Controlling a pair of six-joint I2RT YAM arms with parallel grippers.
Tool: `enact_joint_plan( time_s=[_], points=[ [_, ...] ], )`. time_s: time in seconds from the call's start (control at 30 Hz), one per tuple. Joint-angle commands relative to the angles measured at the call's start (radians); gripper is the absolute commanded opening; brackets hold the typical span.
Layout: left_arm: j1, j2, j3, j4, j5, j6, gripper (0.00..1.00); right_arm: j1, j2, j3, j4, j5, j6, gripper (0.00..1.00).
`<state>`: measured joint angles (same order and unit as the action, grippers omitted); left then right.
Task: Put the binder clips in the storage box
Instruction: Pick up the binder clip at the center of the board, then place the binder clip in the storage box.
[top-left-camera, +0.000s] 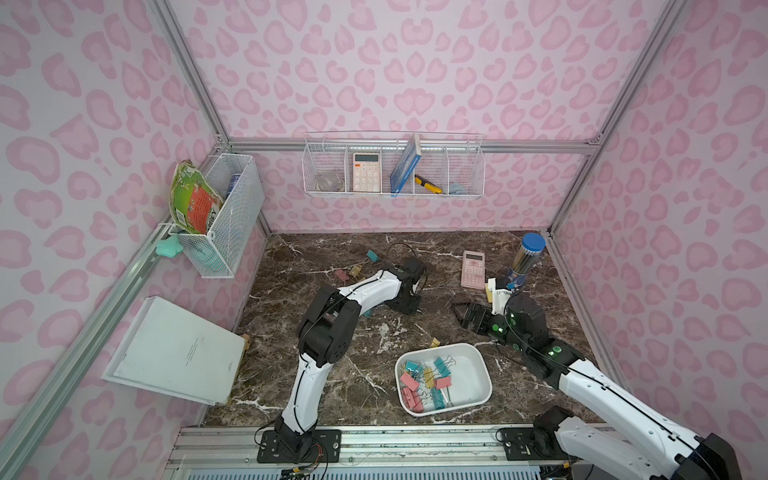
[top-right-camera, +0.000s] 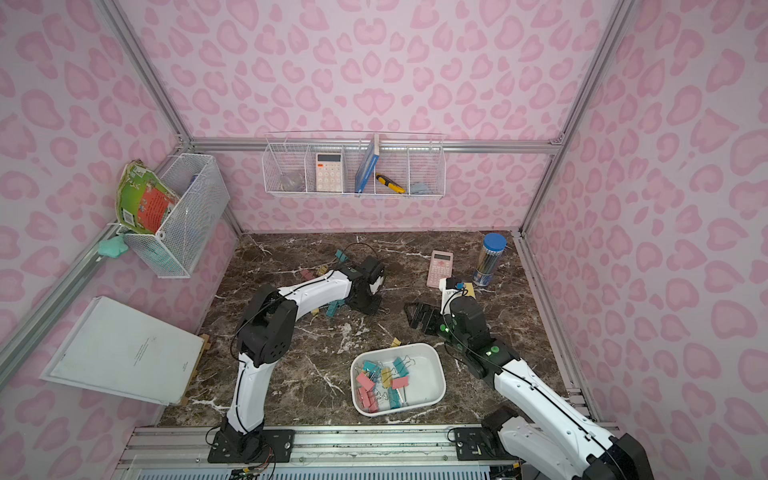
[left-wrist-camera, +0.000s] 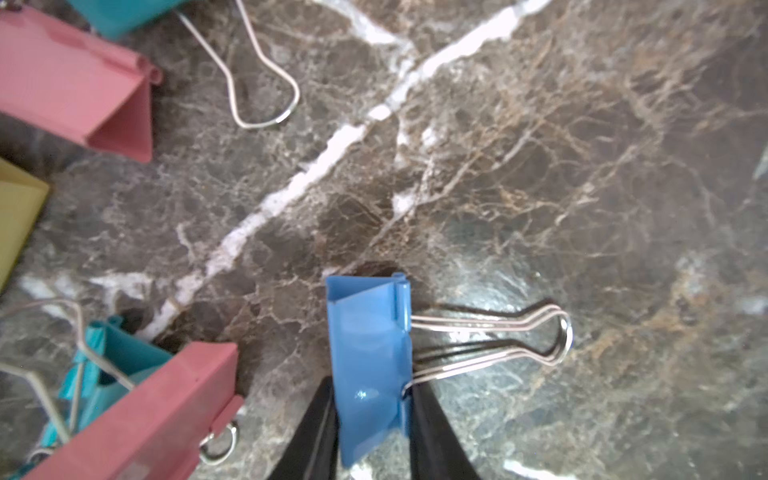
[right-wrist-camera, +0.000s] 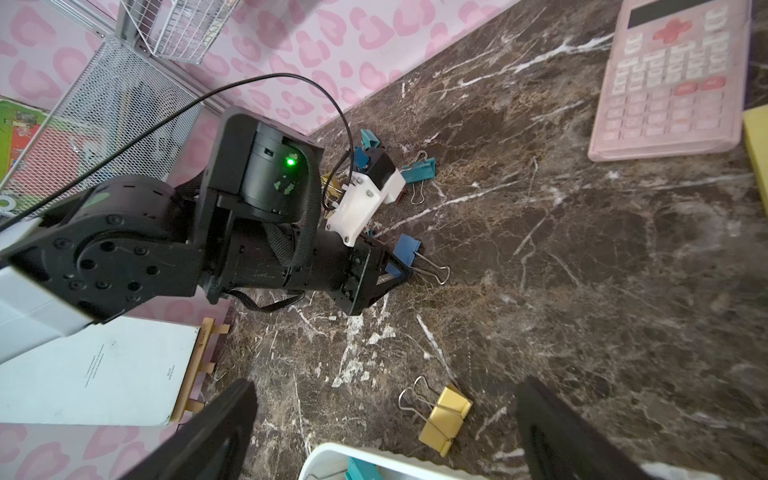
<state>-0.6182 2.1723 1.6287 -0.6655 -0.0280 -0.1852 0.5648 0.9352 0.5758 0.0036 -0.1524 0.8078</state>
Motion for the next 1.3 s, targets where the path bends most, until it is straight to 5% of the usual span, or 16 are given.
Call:
enact_joint_plan(
  time_s=[0.0,0.13,0.37,0.6,0.8,0.97,1.13,1.27],
  points=[
    [-0.004,-0.008,-0.024,-0.059,0.046,-0.05,0.22,0.0,0.005,0.007,0.044,-0.012,0.009,0.99],
    [-0.011,-0.045,-0.037,-0.051,0.042,-0.063,0.1,0.0,0.001,0.015,0.035,-0.012,0.008,0.99],
    [-0.042,-0.171,-0.046,-0.063,0.043,-0.076,0.09,-0.027,0.007,-0.009,0.071,-0.029,0.029,0.99],
    [-0.142,-0.409,-0.114,-0.105,-0.033,-0.076,0.07,-0.382,0.006,-0.068,0.147,-0.261,0.068,0.99],
    [-0.362,-0.594,-0.26,-0.099,0.02,-0.036,0.09,-0.585,-0.018,-0.077,0.138,-0.336,0.044,0.99],
    [-0.529,-0.551,-0.329,-0.079,-0.001,-0.092,0.09,-0.587,-0.022,-0.072,0.155,-0.338,0.04,0.99],
    [-0.545,-0.481,-0.376,-0.042,0.012,-0.136,0.12,-0.568,-0.029,-0.078,0.169,-0.353,0.039,0.99],
    [-0.546,-0.475,-0.373,0.005,0.036,-0.129,0.27,-0.401,-0.006,0.004,0.1,-0.231,-0.077,0.99]
  ],
)
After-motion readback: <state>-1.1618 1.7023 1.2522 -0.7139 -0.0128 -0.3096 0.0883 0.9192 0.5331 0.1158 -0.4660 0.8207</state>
